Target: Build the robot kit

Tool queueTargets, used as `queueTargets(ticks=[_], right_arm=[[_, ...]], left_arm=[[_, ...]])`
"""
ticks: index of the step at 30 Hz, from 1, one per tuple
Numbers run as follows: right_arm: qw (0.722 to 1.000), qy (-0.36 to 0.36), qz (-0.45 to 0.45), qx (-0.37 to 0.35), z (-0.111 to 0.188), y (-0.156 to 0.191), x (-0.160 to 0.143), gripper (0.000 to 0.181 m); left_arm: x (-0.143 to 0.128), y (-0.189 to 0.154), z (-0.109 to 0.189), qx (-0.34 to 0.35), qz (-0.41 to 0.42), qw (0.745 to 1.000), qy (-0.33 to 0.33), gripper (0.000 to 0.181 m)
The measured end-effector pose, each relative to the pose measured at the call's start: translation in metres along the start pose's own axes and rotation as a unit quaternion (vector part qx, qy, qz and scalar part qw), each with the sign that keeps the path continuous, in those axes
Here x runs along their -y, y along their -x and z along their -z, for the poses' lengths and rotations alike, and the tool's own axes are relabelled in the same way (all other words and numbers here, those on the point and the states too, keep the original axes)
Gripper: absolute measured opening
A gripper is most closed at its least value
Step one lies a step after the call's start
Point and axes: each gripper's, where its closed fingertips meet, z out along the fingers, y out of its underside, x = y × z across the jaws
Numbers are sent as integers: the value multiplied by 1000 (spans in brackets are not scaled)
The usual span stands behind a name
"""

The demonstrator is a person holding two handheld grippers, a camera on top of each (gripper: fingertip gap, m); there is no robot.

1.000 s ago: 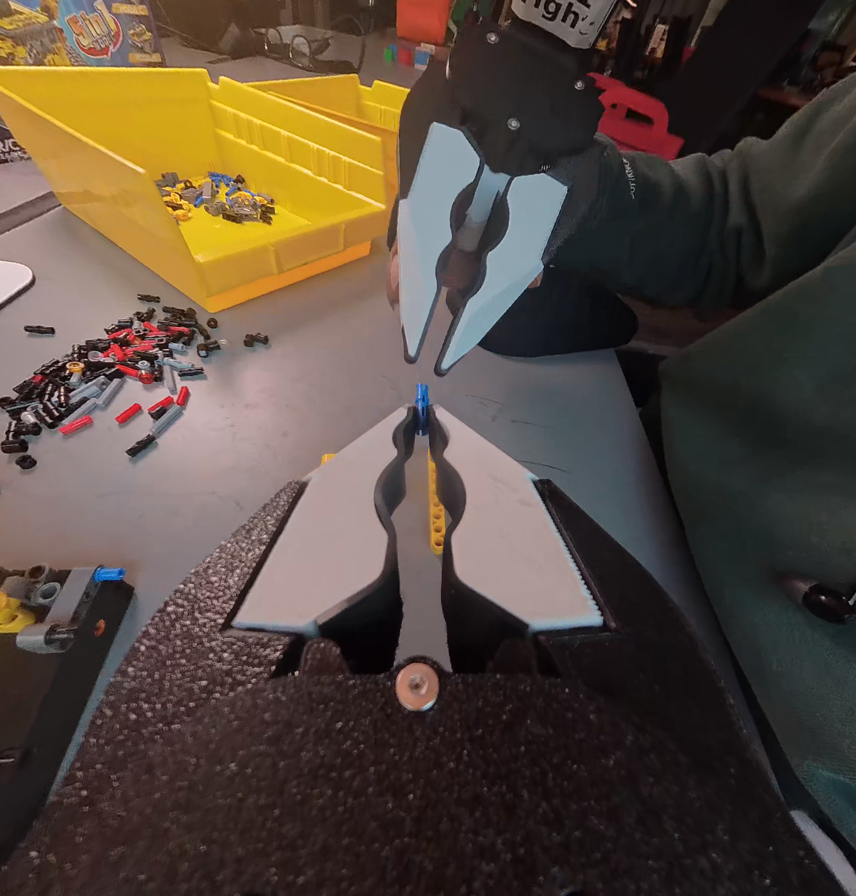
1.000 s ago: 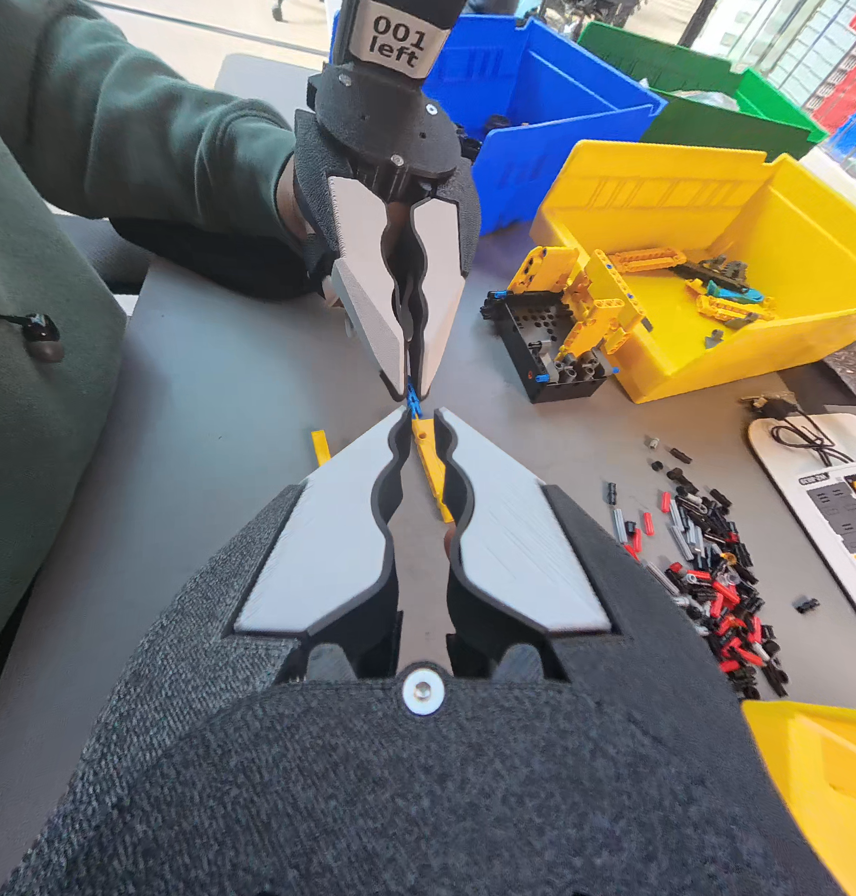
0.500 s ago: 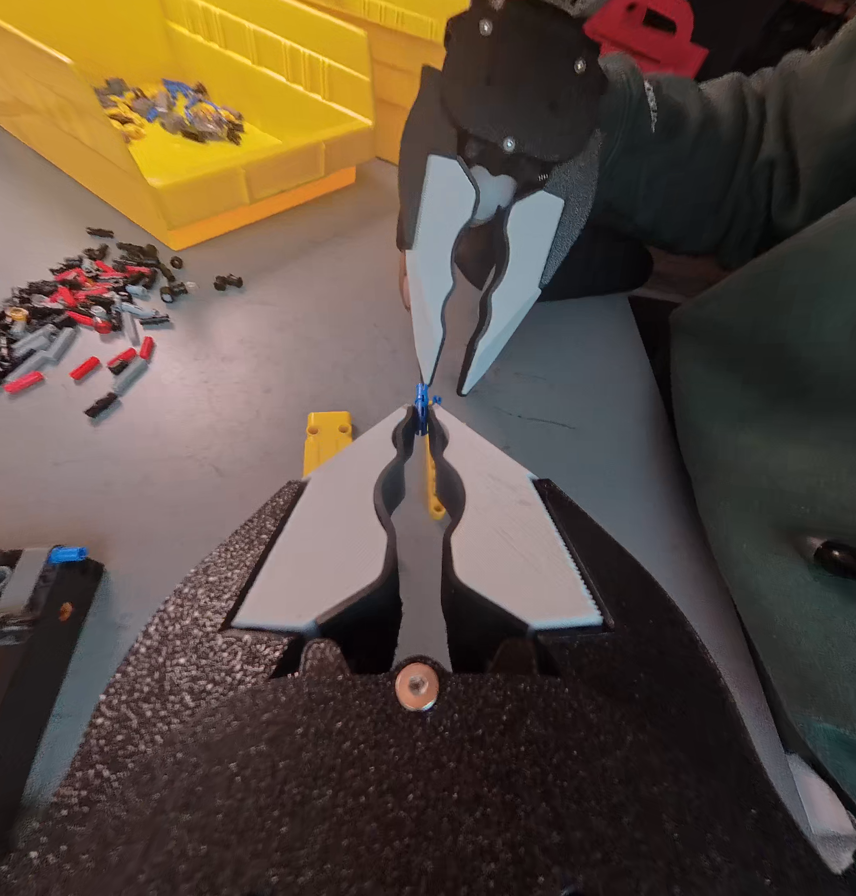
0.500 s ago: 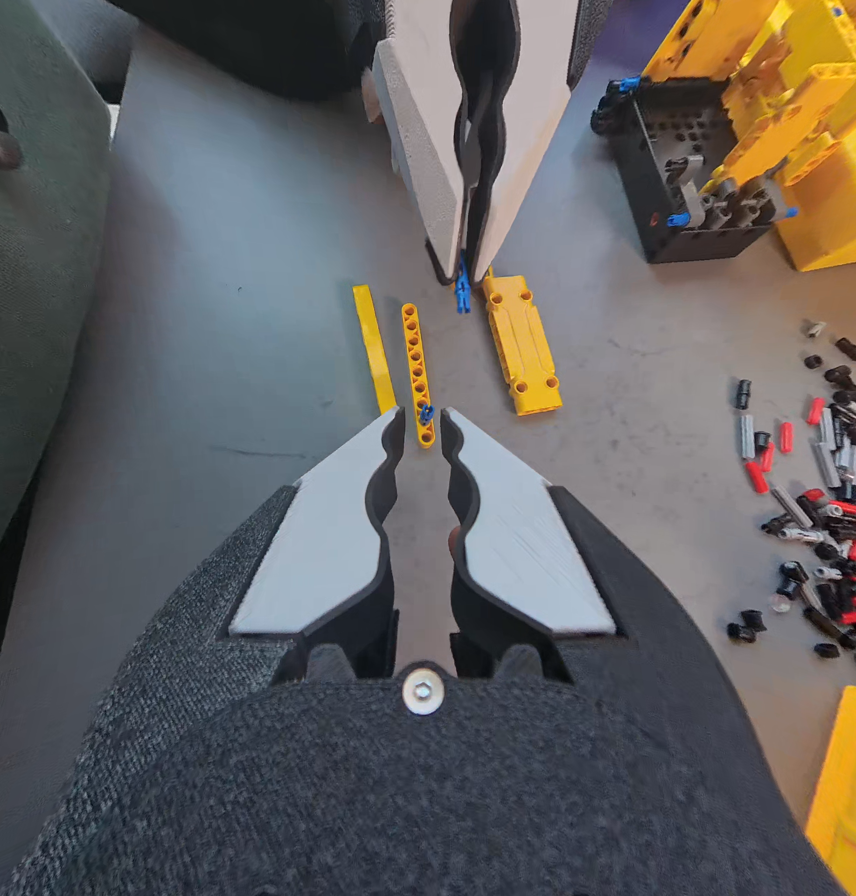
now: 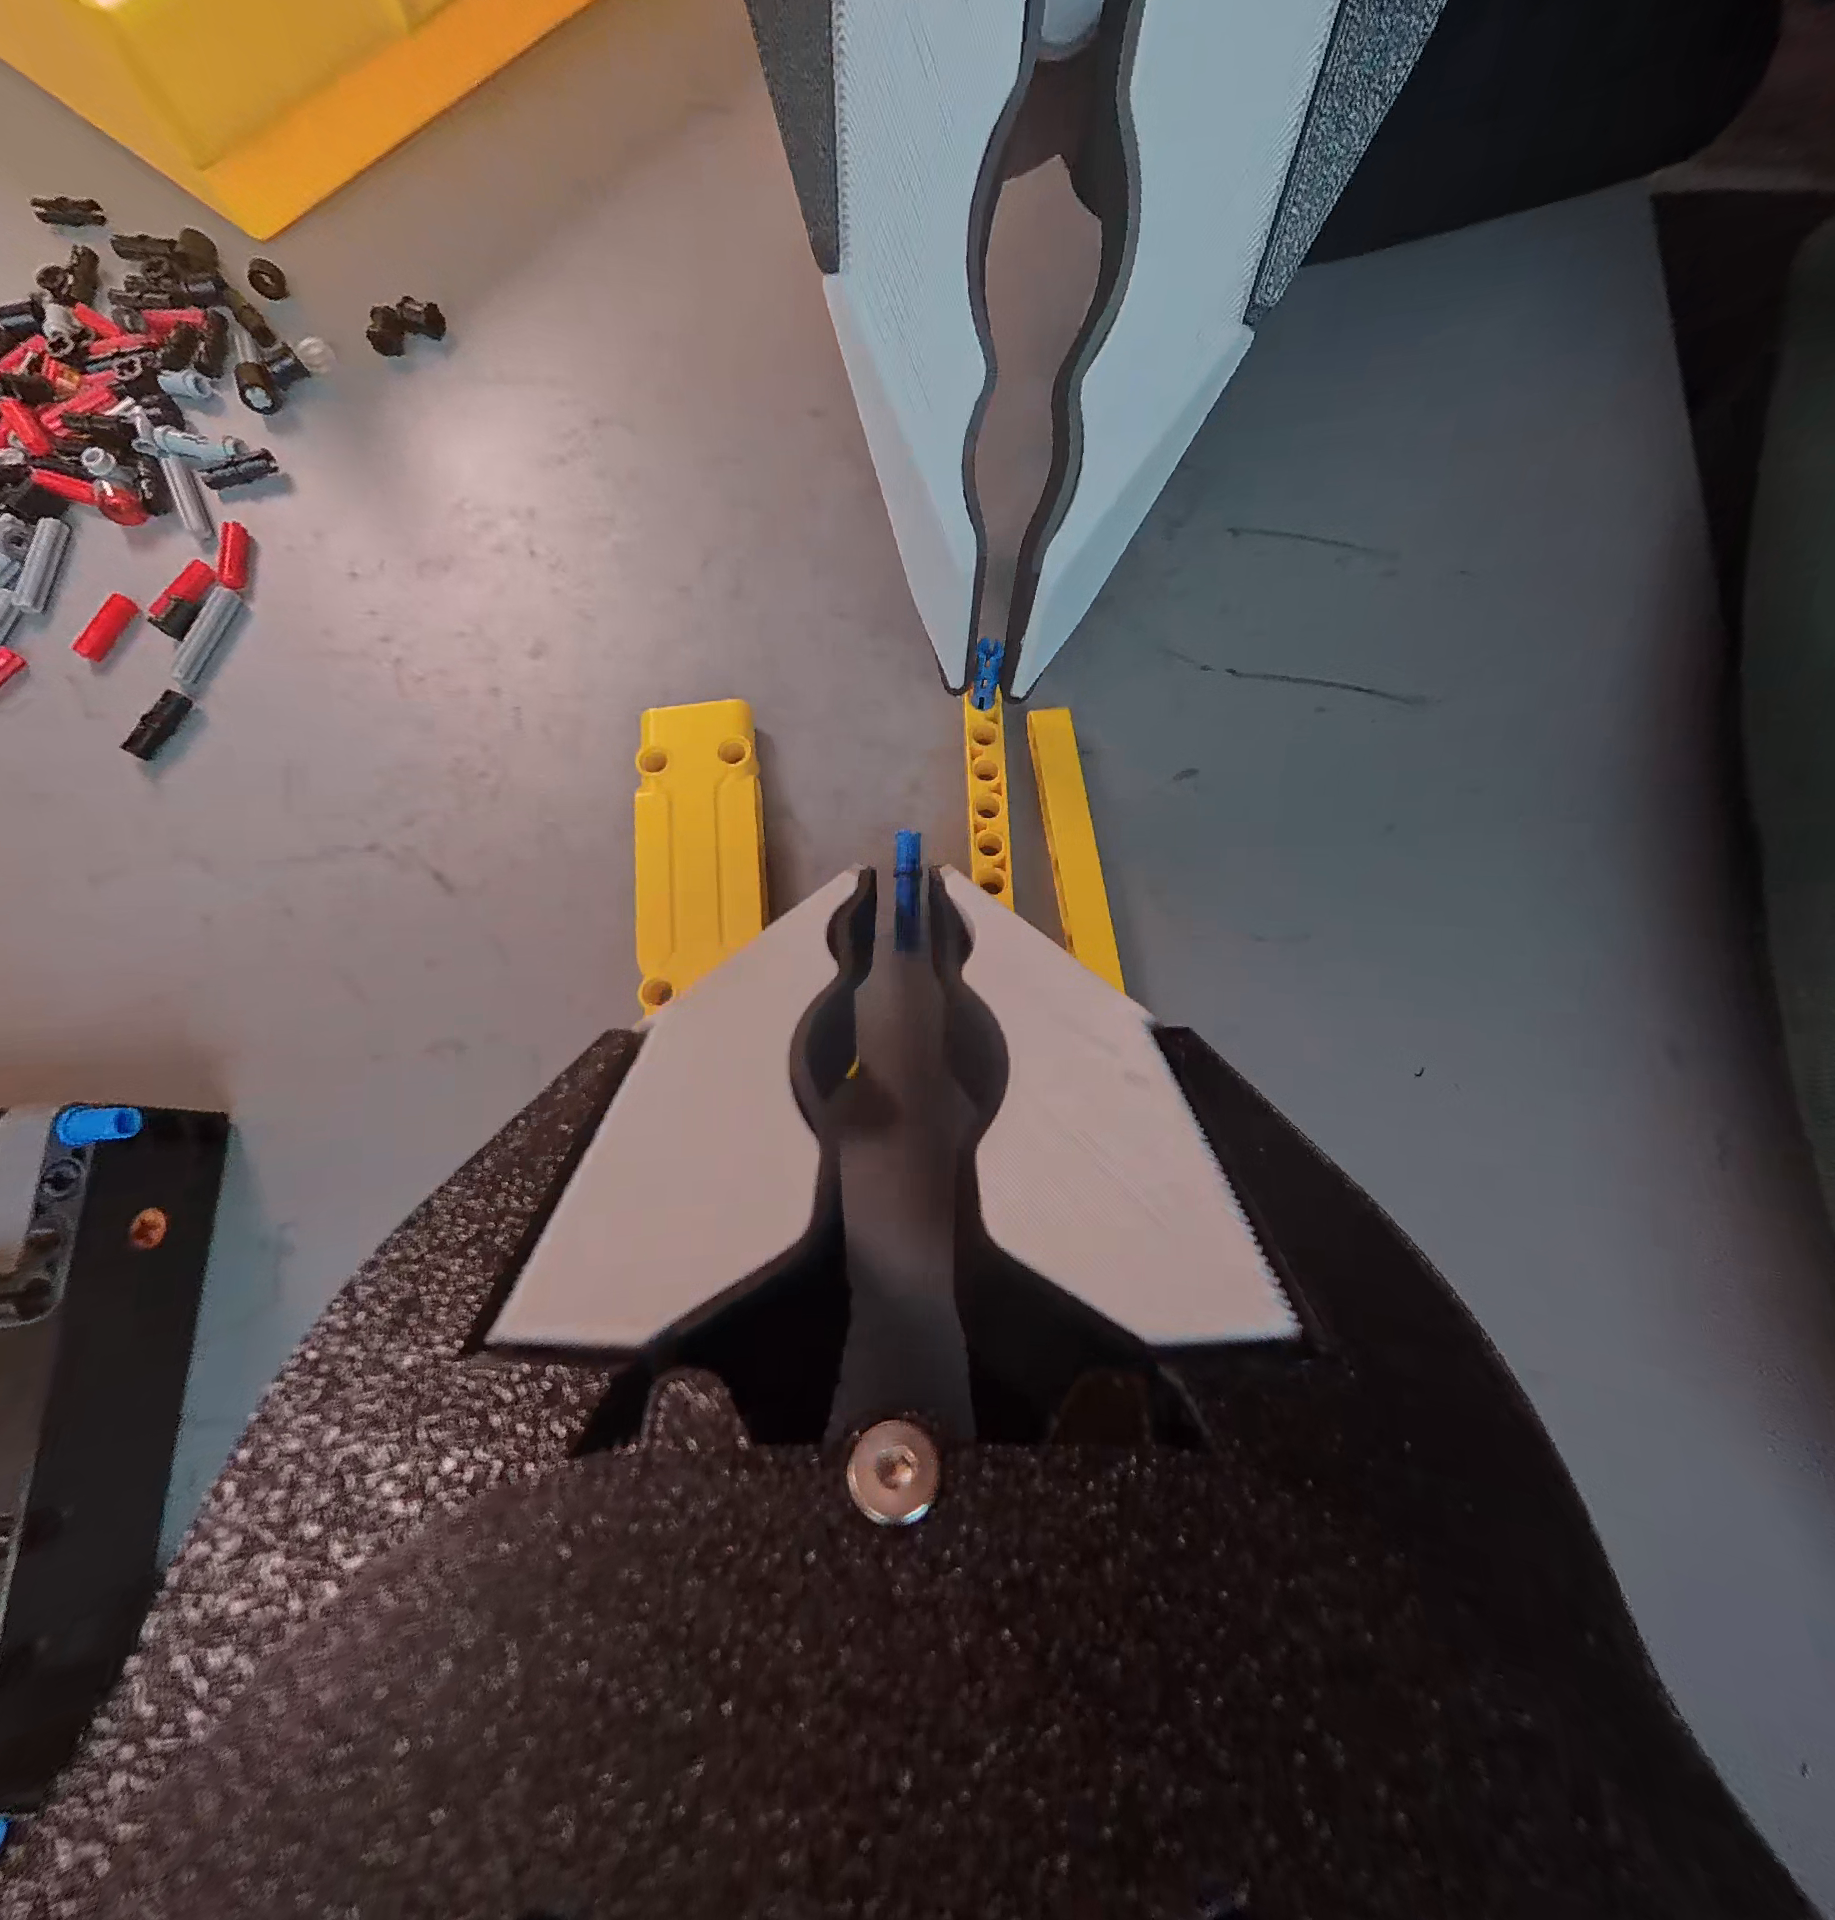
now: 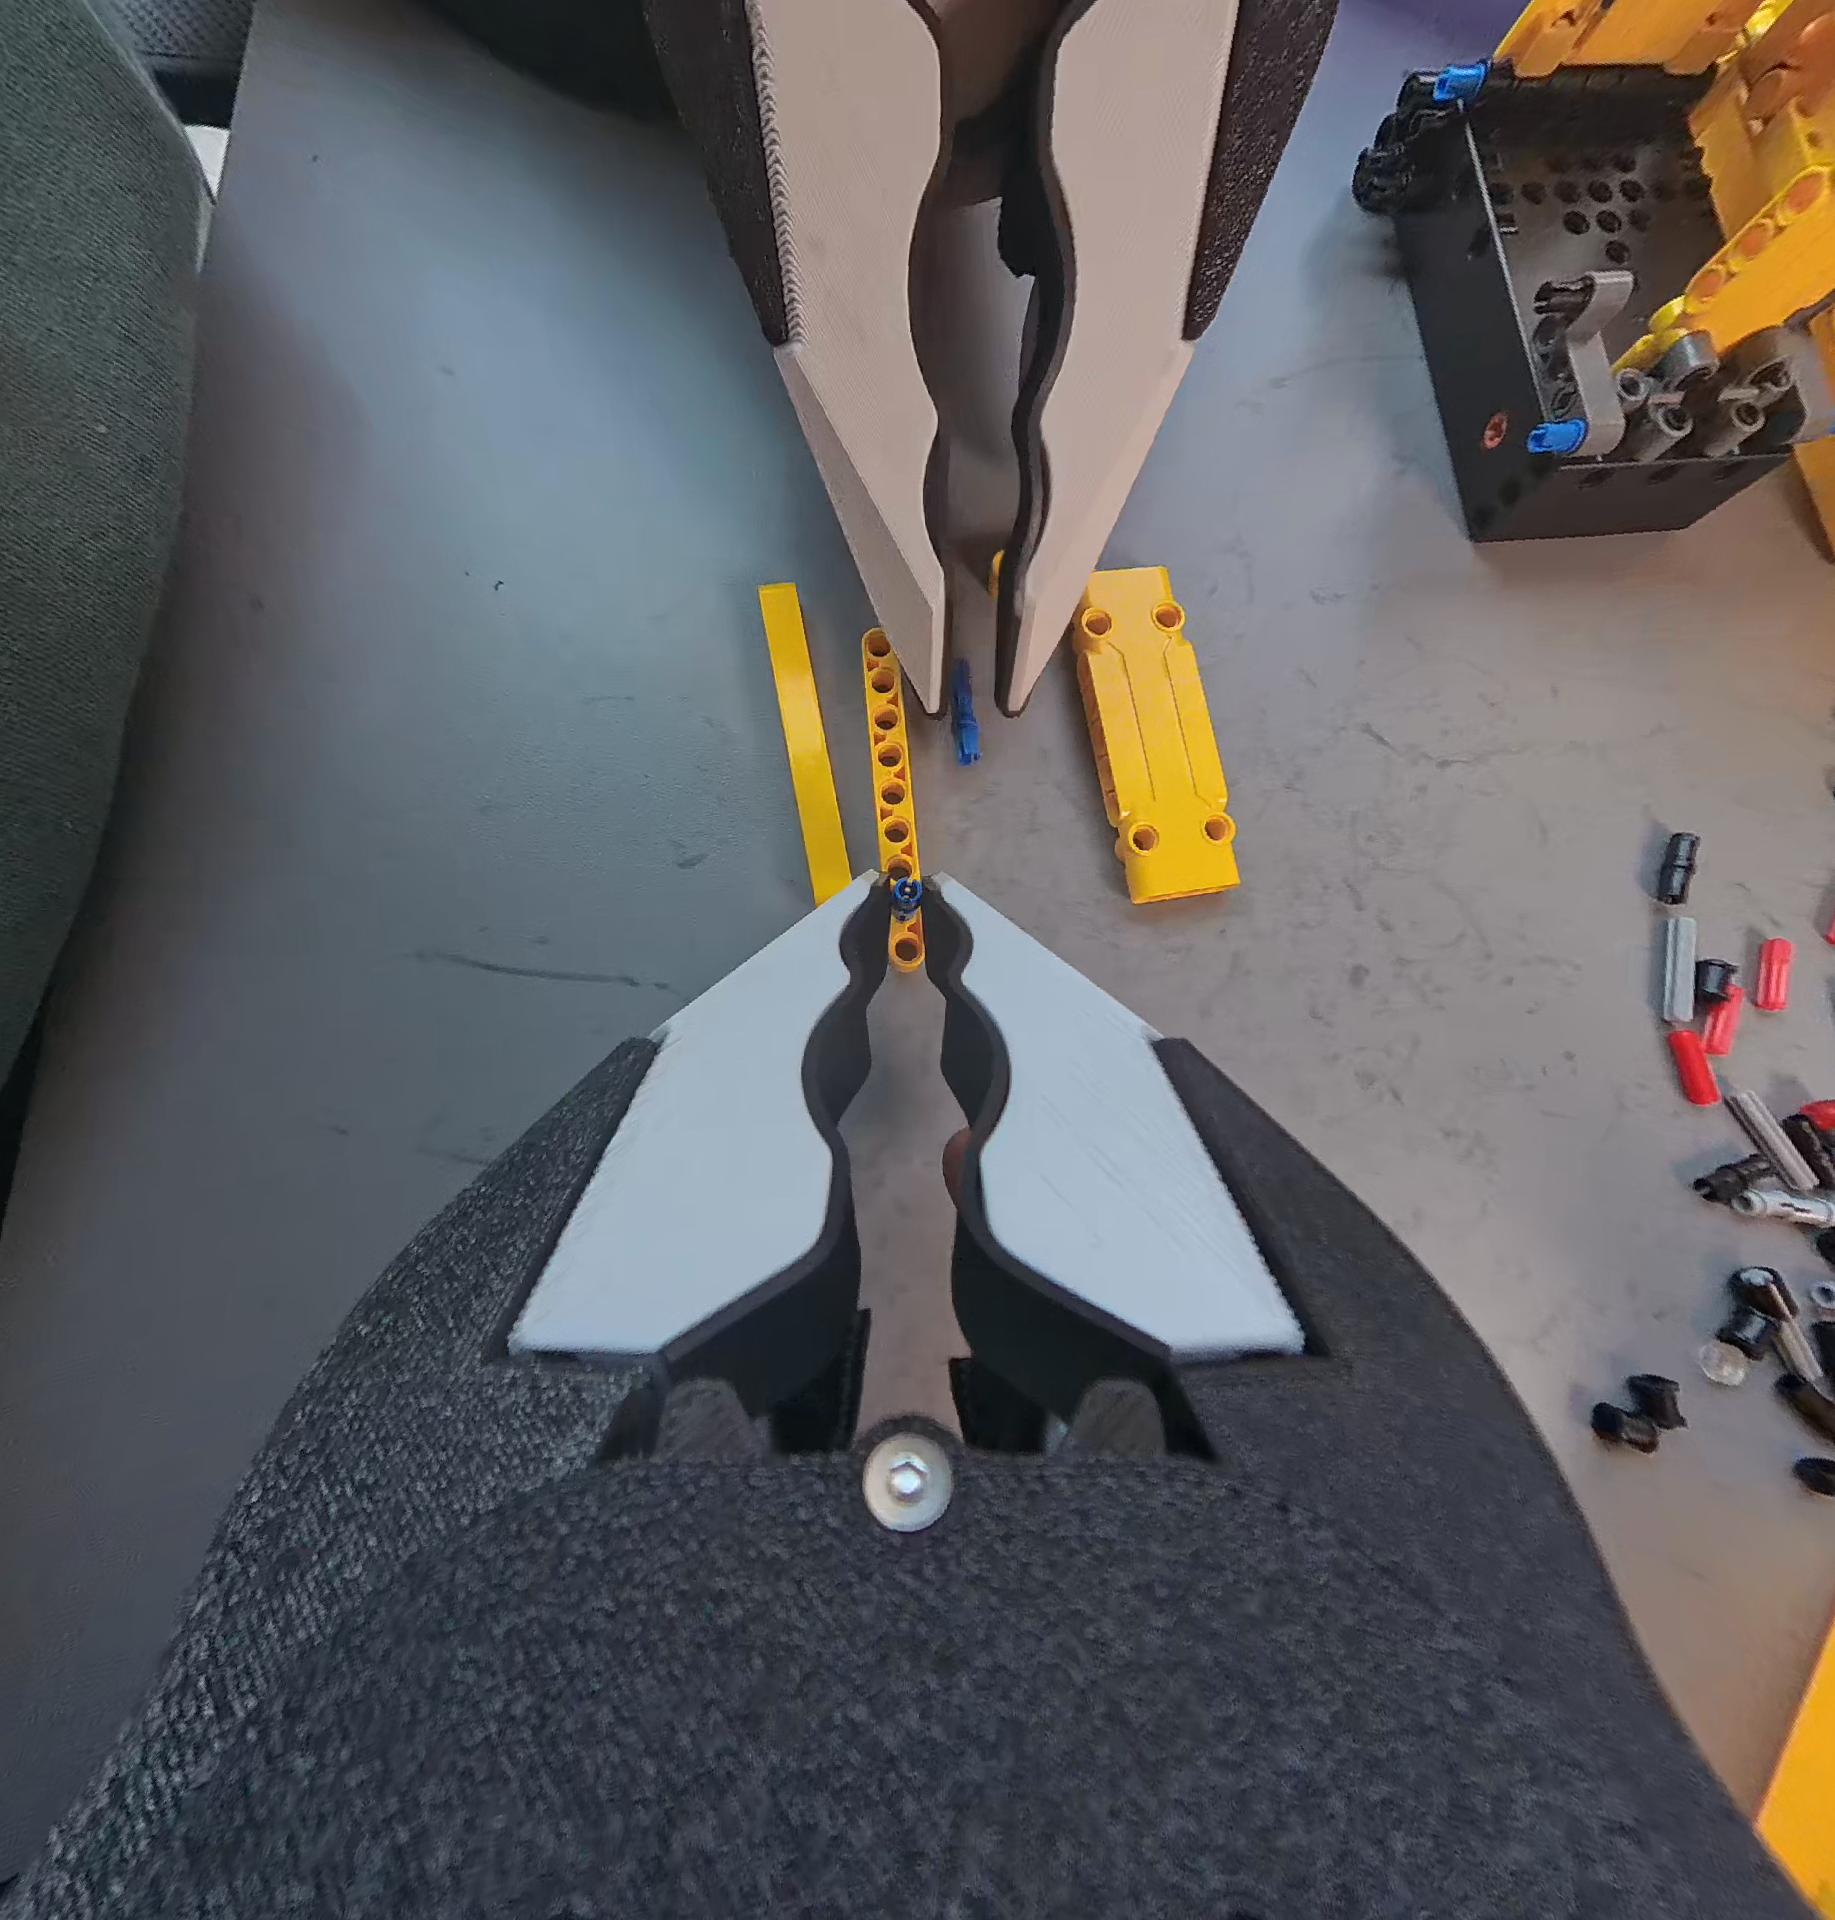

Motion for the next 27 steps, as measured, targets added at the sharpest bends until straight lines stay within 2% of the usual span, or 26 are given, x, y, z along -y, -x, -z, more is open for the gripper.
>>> queueTargets(ticks=[5,11,14,27], right_arm=[[1000,3,7,-1,0,0,0,5],[1000,-4,10,1,-2,3,3,5],[1000,-7,9,0,-3,2,3,5],[1000,7,4,7,-6,2,1,4]], left_arm=[[13,-12,6,-38,1,998,-40,11],[3,-23,-3,-48,-26,998,0,9],[2,-23,-2,-46,-27,999,1,4],[2,-23,-3,-40,-31,999,2,4]])
